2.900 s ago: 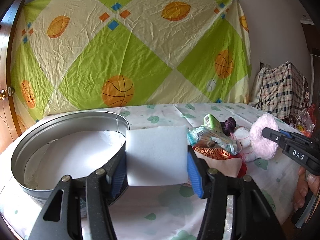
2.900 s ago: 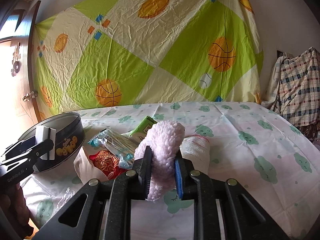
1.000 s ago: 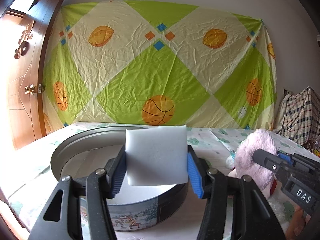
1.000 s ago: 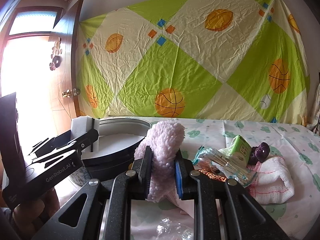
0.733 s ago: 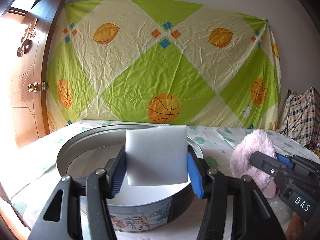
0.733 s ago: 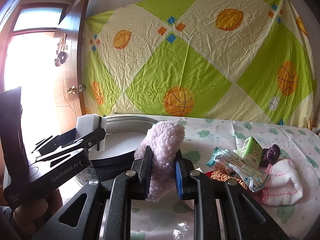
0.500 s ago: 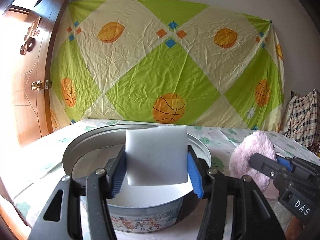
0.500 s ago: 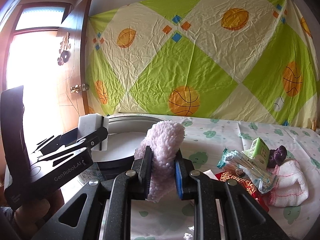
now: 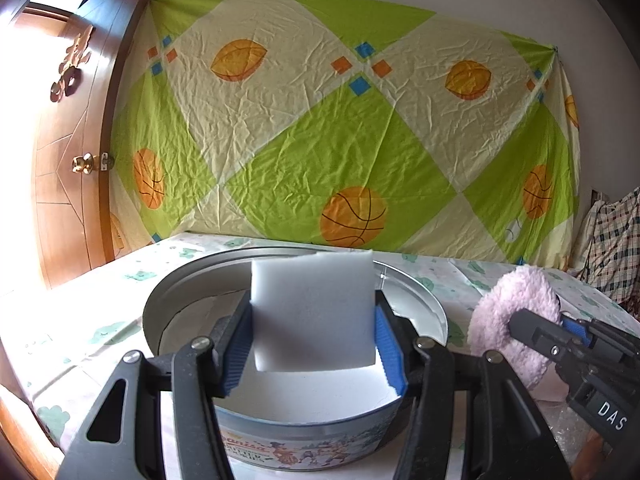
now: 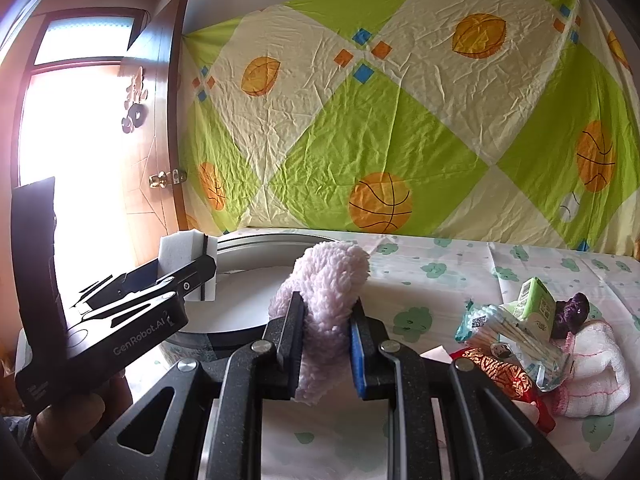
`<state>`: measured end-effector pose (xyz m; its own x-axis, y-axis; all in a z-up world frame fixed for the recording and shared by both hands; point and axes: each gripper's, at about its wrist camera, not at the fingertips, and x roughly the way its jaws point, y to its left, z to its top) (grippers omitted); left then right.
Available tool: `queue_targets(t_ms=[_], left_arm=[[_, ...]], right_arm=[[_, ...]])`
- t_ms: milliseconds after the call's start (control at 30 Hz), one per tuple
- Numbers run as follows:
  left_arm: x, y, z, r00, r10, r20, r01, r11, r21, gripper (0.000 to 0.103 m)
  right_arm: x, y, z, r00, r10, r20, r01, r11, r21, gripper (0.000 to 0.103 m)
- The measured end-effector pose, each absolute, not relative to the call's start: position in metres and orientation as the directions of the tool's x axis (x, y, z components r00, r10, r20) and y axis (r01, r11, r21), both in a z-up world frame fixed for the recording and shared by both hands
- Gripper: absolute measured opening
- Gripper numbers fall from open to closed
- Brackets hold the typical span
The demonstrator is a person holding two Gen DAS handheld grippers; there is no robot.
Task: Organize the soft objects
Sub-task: 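Carry the white sponge and pink sock over the round tin with both grippers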
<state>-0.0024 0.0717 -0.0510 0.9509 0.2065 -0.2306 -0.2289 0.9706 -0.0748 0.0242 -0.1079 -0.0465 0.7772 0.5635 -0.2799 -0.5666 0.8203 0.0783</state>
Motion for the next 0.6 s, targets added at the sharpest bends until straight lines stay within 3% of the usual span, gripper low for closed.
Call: queue_targets(t_ms=[600], left_arm=[[-0.002,0.085,-0.050,0.949,0.223,-0.224,-0.246,0.966,-0.078,0.055]], right_arm=[[0.025,-0.102,-0.047,0.764,0.587,-0.267,-0.589,0.804,0.082,0.022]])
